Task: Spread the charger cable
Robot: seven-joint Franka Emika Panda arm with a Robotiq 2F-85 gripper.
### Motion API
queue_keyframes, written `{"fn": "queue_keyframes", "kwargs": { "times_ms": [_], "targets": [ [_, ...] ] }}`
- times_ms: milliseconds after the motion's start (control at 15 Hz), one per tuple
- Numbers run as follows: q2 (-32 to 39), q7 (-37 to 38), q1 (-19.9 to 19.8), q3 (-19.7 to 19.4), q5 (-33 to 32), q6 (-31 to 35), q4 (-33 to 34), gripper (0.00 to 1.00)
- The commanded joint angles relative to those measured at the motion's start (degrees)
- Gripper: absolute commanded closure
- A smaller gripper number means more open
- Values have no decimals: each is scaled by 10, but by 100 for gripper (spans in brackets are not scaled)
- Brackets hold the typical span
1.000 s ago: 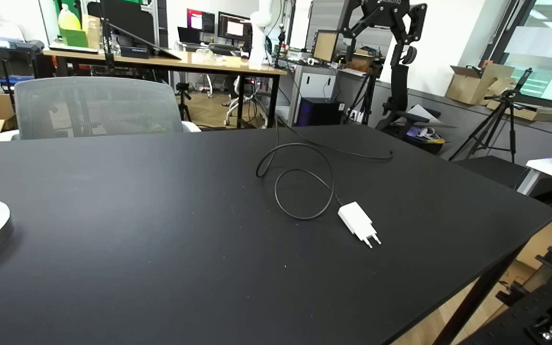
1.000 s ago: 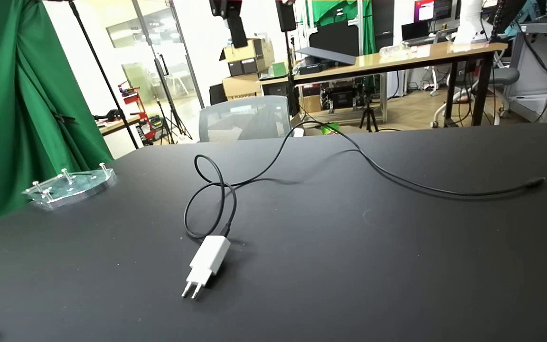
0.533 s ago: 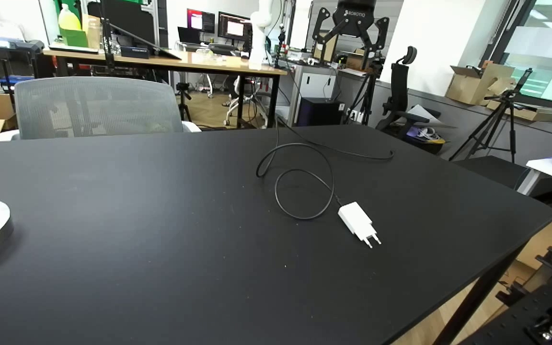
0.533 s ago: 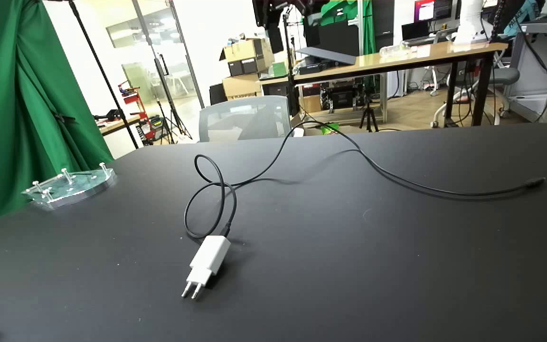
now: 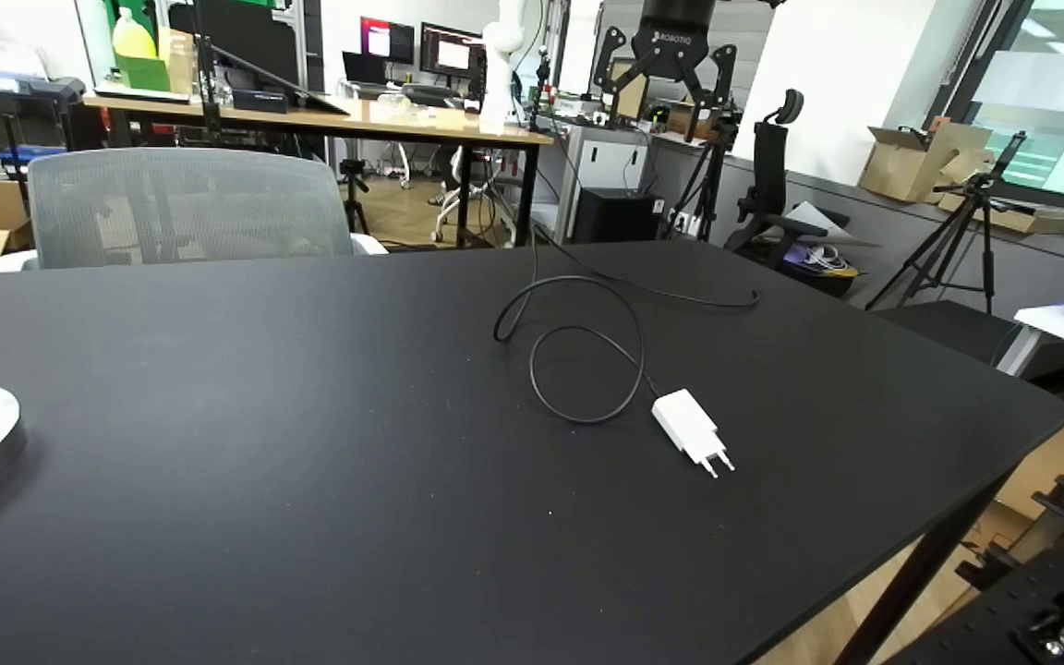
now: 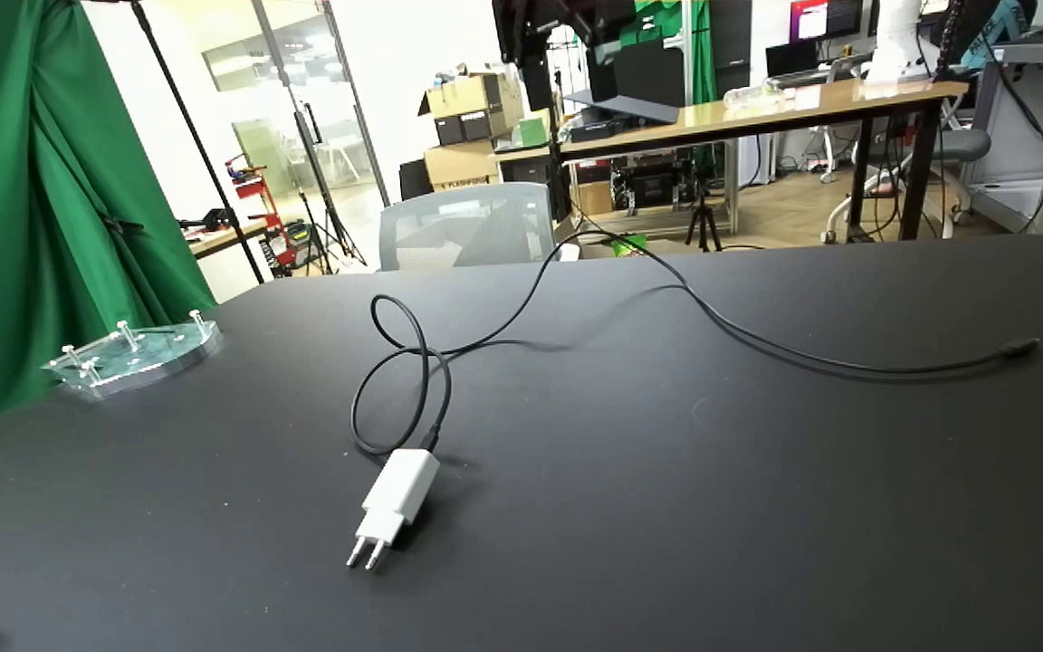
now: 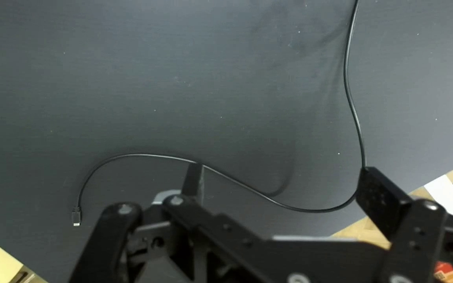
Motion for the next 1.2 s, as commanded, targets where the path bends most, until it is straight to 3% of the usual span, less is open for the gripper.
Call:
{"fn": "queue_keyframes", "kwargs": {
  "times_ms": [0, 667, 1133],
  "targets": [
    [39, 13, 4, -8, 40, -3, 48, 0],
    [256, 51, 19, -24, 45, -110, 310, 0],
    [362, 43, 42, -20, 37, -174, 457, 0]
  ]
}}
